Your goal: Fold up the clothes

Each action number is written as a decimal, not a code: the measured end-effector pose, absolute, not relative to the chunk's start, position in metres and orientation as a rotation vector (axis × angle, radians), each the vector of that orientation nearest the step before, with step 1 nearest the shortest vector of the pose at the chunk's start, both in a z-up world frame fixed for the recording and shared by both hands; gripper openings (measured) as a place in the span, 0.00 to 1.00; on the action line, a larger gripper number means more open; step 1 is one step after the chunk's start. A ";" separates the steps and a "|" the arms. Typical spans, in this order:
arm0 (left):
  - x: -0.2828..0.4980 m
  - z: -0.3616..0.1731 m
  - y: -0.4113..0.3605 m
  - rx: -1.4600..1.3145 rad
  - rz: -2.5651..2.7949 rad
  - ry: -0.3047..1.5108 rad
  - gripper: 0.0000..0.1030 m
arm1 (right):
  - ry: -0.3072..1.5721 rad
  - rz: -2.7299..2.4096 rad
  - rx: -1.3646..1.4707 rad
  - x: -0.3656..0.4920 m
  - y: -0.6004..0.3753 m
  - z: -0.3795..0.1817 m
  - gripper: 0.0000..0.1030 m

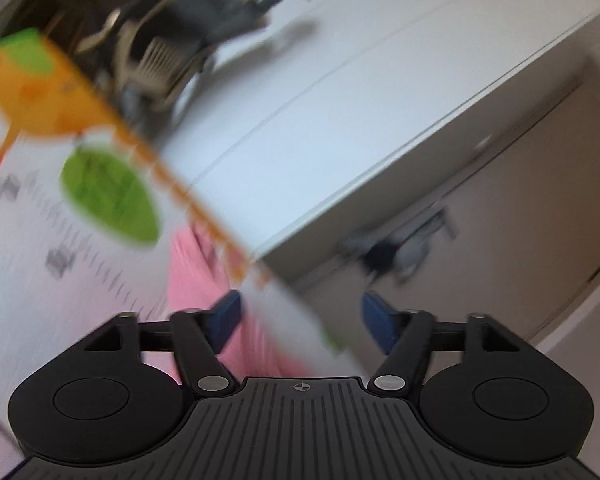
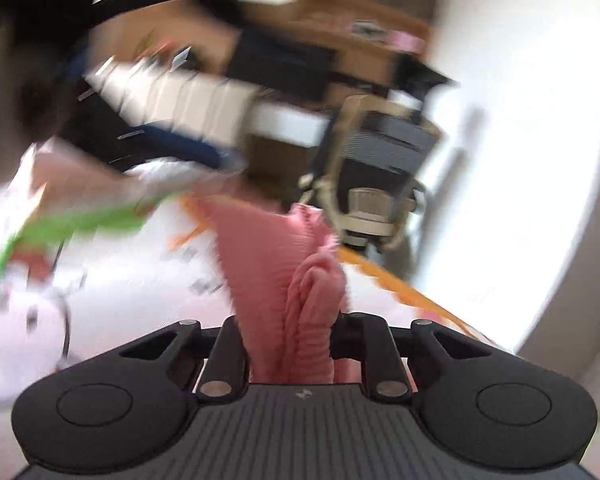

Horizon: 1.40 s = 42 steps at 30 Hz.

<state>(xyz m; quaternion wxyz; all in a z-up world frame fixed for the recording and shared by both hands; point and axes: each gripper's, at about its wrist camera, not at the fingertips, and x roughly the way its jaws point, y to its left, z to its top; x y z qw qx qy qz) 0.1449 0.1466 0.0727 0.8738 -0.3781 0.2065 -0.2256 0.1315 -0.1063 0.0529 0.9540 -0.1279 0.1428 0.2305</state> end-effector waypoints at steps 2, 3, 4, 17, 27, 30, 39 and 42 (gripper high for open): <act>0.140 0.086 0.140 -0.727 -0.445 0.377 0.91 | 0.313 0.422 -0.131 0.137 -0.146 0.062 0.17; 0.139 0.090 0.135 -0.700 -0.440 0.365 0.91 | 0.331 0.392 -0.076 0.137 -0.171 0.062 0.17; 0.141 0.091 0.130 -0.681 -0.441 0.368 0.91 | 0.350 0.361 -0.025 0.137 -0.195 0.060 0.17; 0.202 -0.016 0.010 -0.457 -0.450 0.801 0.79 | 0.487 0.251 0.207 0.118 -0.338 0.007 0.31; 0.185 -0.018 -0.012 -0.229 -0.467 0.730 0.78 | 0.511 0.550 0.235 0.216 -0.280 0.060 0.72; 0.183 -0.019 -0.006 -0.254 -0.486 0.734 0.78 | 0.648 0.584 0.320 0.254 -0.270 0.026 0.71; 0.168 0.026 -0.006 -0.311 -0.715 0.580 0.93 | 0.584 0.581 0.333 0.213 -0.310 0.044 0.09; 0.170 0.043 0.004 -0.340 -0.669 0.517 0.94 | 0.608 0.464 0.267 0.202 -0.339 0.036 0.09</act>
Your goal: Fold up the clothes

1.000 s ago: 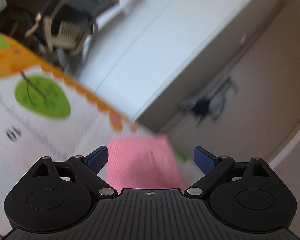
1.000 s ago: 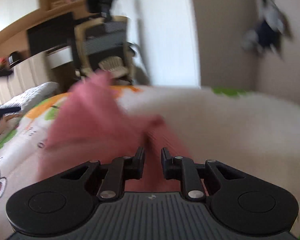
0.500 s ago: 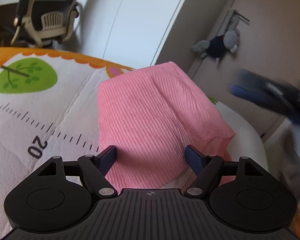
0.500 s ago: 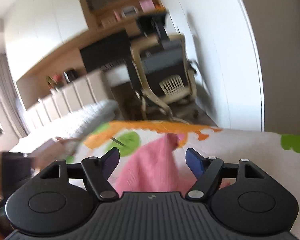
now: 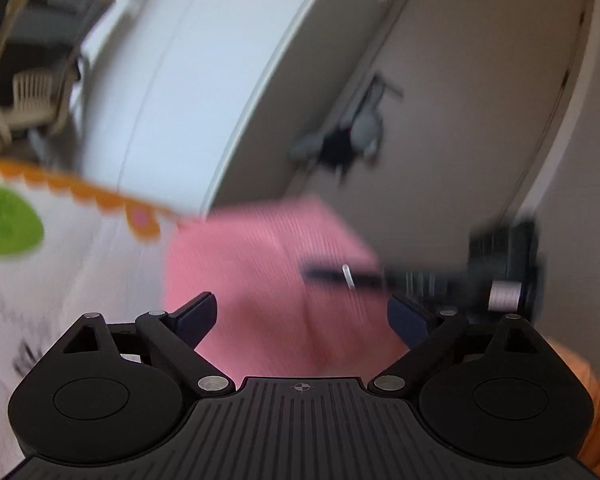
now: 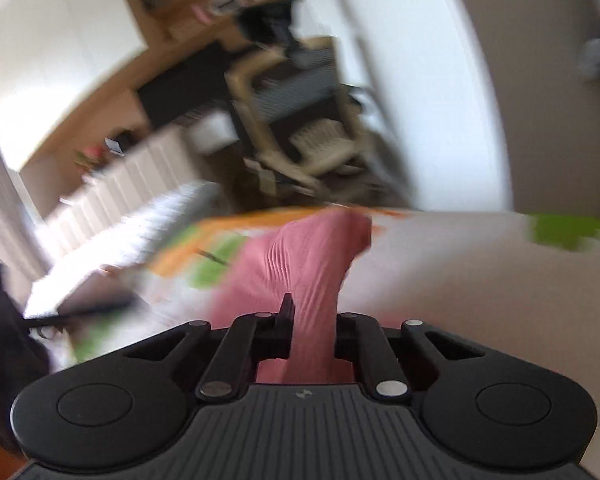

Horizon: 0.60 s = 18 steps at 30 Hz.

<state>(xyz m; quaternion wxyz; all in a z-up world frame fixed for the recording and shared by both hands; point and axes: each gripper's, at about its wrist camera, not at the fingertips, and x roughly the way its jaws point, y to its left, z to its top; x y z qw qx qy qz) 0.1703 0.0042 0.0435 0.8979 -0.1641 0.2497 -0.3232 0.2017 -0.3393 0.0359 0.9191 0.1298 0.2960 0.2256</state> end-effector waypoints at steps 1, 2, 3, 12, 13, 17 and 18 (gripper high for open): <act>0.175 0.044 0.007 -0.357 -0.633 0.523 0.95 | 0.637 0.416 0.237 0.201 -0.345 0.025 0.09; 0.180 0.044 0.010 -0.374 -0.596 0.528 0.95 | 0.667 0.373 0.197 0.198 -0.348 0.014 0.10; 0.187 0.037 0.011 -0.402 -0.559 0.562 0.95 | 0.685 0.344 0.152 0.197 -0.347 0.004 0.10; 0.222 -0.052 -0.011 -0.587 -0.578 0.905 0.96 | 0.723 0.384 0.074 0.200 -0.319 -0.014 0.15; 0.224 -0.053 -0.011 -0.590 -0.587 0.891 0.92 | 0.724 0.396 0.060 0.204 -0.311 -0.014 0.15; 0.226 -0.046 0.007 -0.578 -0.567 0.834 0.72 | 0.724 0.448 0.005 0.223 -0.273 -0.008 0.11; 0.226 -0.045 0.011 -0.575 -0.562 0.820 0.72 | 0.722 0.464 -0.005 0.228 -0.261 -0.007 0.11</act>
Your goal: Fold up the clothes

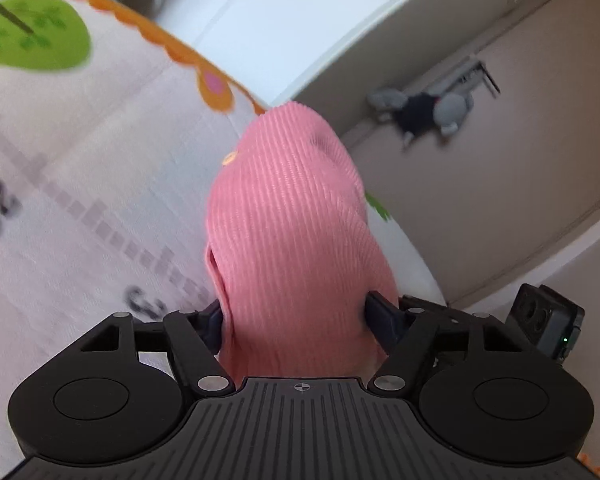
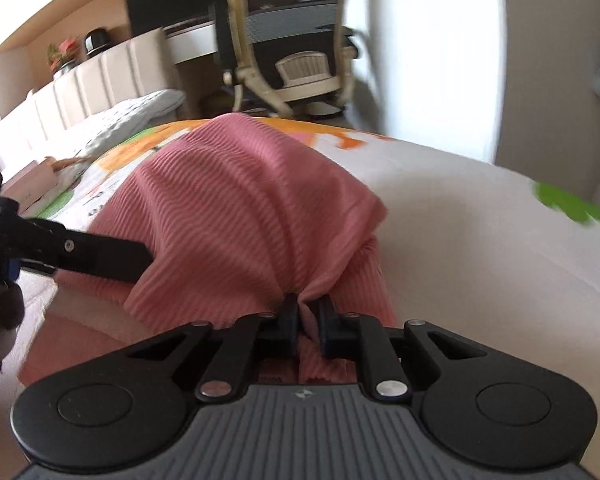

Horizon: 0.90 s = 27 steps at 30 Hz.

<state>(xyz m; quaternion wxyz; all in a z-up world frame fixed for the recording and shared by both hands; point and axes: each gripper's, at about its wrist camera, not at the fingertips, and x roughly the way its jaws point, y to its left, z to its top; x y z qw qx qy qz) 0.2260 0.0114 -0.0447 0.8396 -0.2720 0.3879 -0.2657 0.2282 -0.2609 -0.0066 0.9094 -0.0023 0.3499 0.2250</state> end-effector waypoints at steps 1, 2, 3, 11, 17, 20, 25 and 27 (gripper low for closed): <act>0.224 -0.040 0.023 -0.566 -0.542 0.793 0.72 | 0.716 0.483 -0.005 0.233 -0.250 -0.005 0.11; 0.221 -0.035 0.036 -0.561 -0.521 0.767 0.72 | 0.707 0.505 -0.002 0.238 -0.236 -0.003 0.11; 0.217 -0.030 0.049 -0.557 -0.497 0.744 0.72 | 0.690 0.530 0.005 0.243 -0.222 0.000 0.11; 0.183 -0.013 0.133 -0.510 -0.346 0.677 0.78 | 0.651 0.647 -0.059 0.244 -0.157 0.006 0.07; 0.178 0.006 0.157 -0.587 -0.322 0.576 0.91 | 0.714 0.598 -0.068 0.238 -0.179 -0.005 0.07; 0.186 0.004 0.147 -0.545 -0.283 0.620 0.87 | 0.699 0.588 -0.094 0.230 -0.186 0.004 0.07; 0.186 -0.016 0.121 -0.366 -0.250 0.699 0.80 | 0.592 0.582 -0.171 0.214 -0.189 0.037 0.16; 0.187 -0.026 0.119 -0.359 -0.252 0.716 0.81 | 0.528 0.606 -0.174 0.214 -0.182 0.057 0.24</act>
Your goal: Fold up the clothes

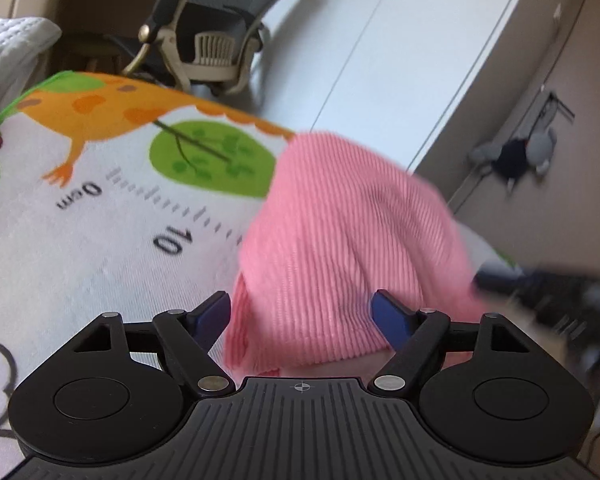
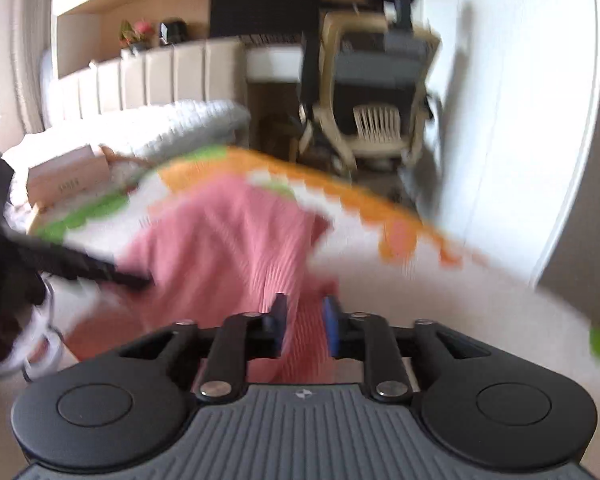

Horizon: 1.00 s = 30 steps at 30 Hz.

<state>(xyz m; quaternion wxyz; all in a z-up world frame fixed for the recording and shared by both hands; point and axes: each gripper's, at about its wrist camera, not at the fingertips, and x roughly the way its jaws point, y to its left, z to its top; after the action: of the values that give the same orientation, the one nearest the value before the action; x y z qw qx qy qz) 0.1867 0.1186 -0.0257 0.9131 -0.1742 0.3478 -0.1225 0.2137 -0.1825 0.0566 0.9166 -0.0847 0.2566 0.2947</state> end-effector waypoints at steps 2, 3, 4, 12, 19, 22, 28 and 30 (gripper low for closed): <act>0.188 -0.032 0.116 -0.347 -0.258 0.726 0.82 | 0.481 0.630 -0.166 0.219 -0.172 0.071 0.27; 0.187 -0.033 0.113 -0.324 -0.259 0.724 0.82 | 0.465 0.643 -0.154 0.225 -0.165 0.075 0.27; 0.186 -0.033 0.109 -0.299 -0.260 0.723 0.82 | 0.460 0.660 -0.138 0.233 -0.157 0.077 0.28; 0.175 -0.030 0.093 -0.195 -0.252 0.716 0.87 | 0.644 0.665 -0.182 0.295 -0.103 0.007 0.35; 0.173 -0.033 0.095 -0.204 -0.259 0.716 0.91 | 0.608 0.646 -0.235 0.260 -0.130 0.025 0.37; 0.170 -0.024 0.101 -0.224 -0.286 0.711 0.91 | 0.623 0.616 -0.340 0.242 -0.138 0.011 0.41; 0.167 0.007 0.139 -0.388 -0.311 0.607 0.94 | 0.595 0.572 -0.385 0.231 -0.154 -0.003 0.49; 0.174 0.008 0.150 -0.438 -0.255 0.599 0.95 | 0.591 0.573 -0.390 0.231 -0.154 -0.004 0.50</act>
<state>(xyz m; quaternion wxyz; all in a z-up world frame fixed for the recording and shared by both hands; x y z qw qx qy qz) 0.1743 0.1500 0.0079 0.9240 -0.2134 0.2918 -0.1245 0.2313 -0.1542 -0.0036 0.8982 -0.1881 0.2854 0.2765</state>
